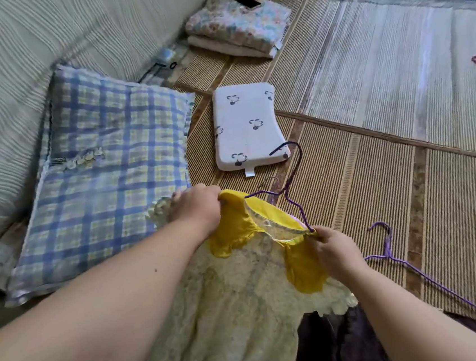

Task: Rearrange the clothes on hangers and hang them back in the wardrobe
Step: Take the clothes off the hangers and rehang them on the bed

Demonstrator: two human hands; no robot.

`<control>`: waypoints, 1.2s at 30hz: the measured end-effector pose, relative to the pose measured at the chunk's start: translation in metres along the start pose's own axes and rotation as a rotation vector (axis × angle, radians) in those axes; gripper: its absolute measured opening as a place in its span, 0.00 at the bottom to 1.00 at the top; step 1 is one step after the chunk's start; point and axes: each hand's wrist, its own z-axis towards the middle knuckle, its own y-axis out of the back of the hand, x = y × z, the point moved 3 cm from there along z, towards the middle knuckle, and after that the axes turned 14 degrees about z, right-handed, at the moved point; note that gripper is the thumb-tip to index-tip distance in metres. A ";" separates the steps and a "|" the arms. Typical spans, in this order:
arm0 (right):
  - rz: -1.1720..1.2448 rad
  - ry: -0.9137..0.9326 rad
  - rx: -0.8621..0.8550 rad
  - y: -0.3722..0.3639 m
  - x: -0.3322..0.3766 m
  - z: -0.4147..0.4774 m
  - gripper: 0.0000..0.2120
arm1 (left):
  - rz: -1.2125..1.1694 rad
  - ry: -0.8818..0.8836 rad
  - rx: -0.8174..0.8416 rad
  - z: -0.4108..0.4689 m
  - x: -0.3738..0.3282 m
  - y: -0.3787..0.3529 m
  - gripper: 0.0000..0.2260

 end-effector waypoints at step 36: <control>-0.224 0.025 -0.153 0.094 -0.169 -0.315 0.22 | -0.143 -0.564 0.151 -0.341 -0.163 -0.011 0.26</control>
